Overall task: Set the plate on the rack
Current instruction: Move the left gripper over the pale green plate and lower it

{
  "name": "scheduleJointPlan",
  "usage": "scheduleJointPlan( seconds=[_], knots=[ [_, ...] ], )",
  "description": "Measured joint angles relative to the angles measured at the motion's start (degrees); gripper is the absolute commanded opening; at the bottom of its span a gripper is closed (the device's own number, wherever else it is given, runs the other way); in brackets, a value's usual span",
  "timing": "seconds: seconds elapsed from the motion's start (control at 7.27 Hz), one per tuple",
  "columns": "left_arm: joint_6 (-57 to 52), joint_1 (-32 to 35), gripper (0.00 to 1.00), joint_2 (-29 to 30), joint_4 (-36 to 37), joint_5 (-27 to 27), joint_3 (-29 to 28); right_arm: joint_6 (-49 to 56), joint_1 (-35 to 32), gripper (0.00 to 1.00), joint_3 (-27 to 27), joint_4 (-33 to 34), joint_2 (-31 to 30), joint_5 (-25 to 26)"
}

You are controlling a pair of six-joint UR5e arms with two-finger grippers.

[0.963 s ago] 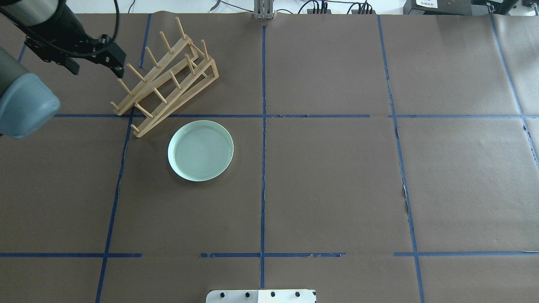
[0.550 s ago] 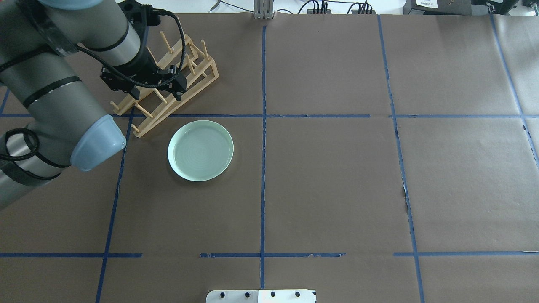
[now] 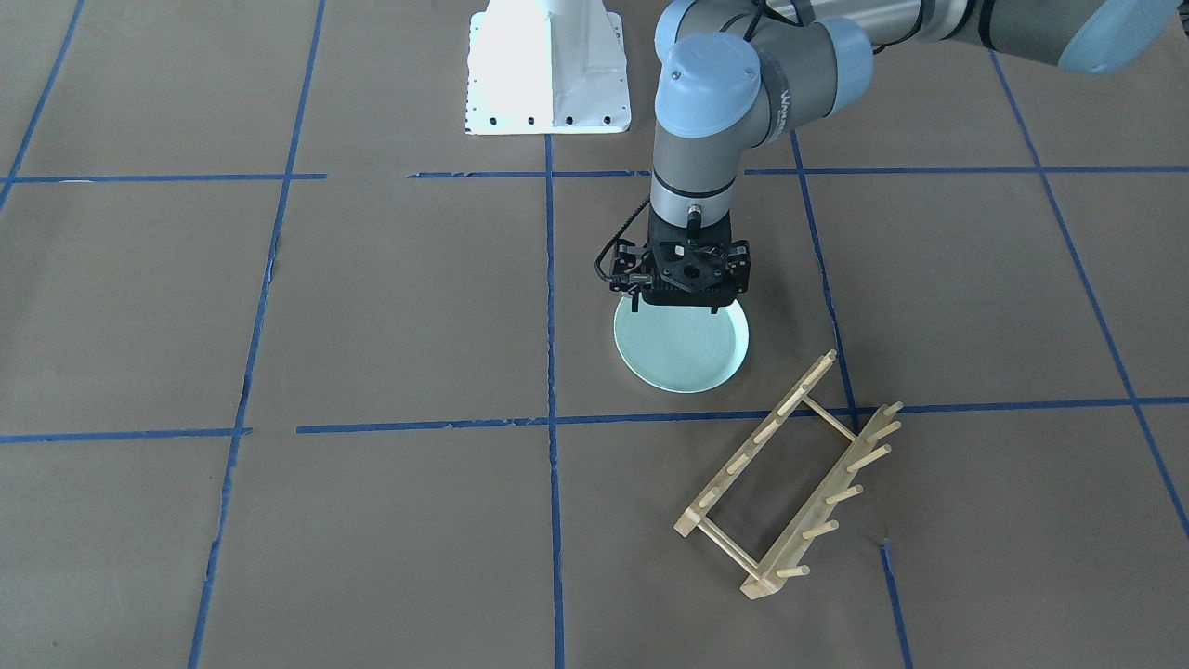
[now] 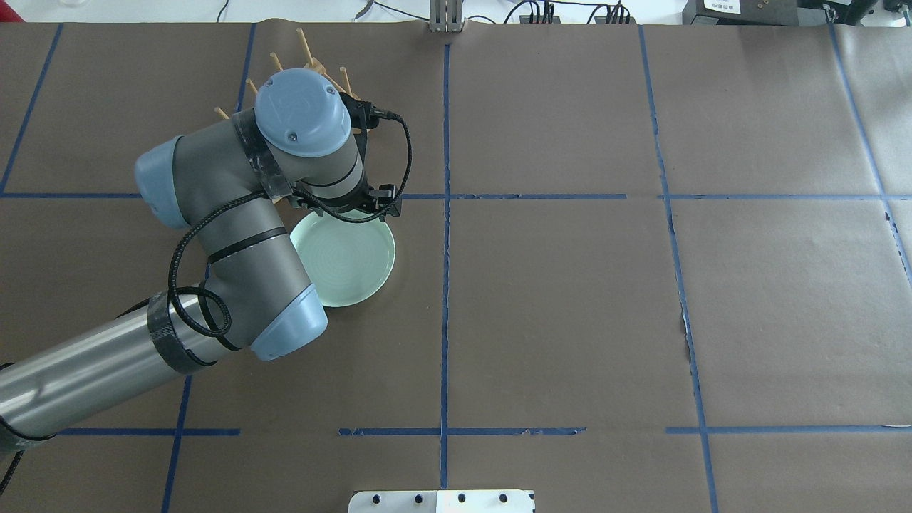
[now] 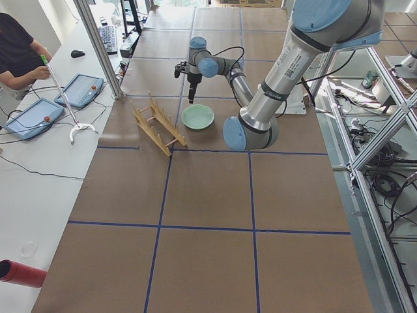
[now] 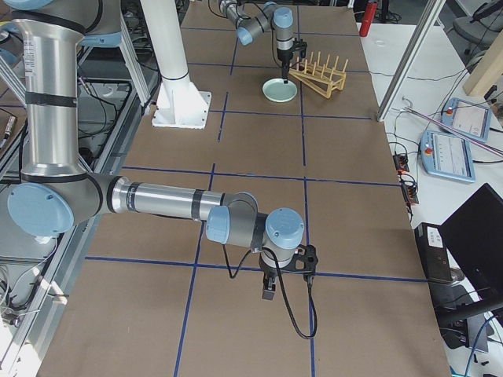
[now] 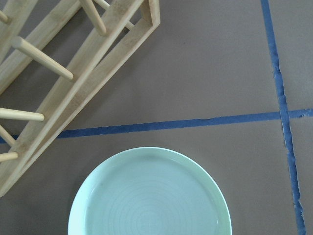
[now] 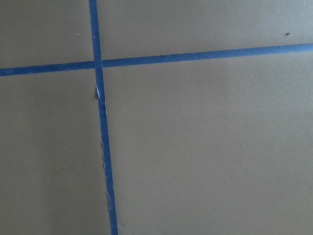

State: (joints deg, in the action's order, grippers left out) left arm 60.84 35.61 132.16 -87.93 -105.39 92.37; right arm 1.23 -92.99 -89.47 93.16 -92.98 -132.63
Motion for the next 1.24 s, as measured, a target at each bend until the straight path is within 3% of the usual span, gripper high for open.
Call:
scheduleJointPlan(
  seconds=[0.41, 0.55, 0.69, 0.96, 1.24],
  knots=[
    [9.43, -4.03, 1.00, 2.64, -8.24, 0.61, -9.81, 0.00, 0.00, 1.00, 0.00, 0.00, -0.01, 0.00],
    [10.11, -4.57, 0.89, 3.62, -9.75, 1.35, -12.46, 0.00, 0.00, 1.00, 0.00, 0.00, -0.01, 0.00],
    [10.20, -4.85, 0.76, 4.11, -10.55, 2.37, -13.71, 0.00, 0.00, 1.00, 0.00, 0.00, -0.01, 0.00],
    [8.90, -4.94, 0.33, 4.34, -10.92, 3.16, -14.28, 0.00, 0.00, 1.00, 0.00, 0.00, 0.01, 0.00],
    [8.19, -4.93, 0.00, 4.26, -10.91, 3.35, -14.16, 0.00, 0.00, 1.00, 0.00, 0.00, 0.01, 0.00]
  ],
)
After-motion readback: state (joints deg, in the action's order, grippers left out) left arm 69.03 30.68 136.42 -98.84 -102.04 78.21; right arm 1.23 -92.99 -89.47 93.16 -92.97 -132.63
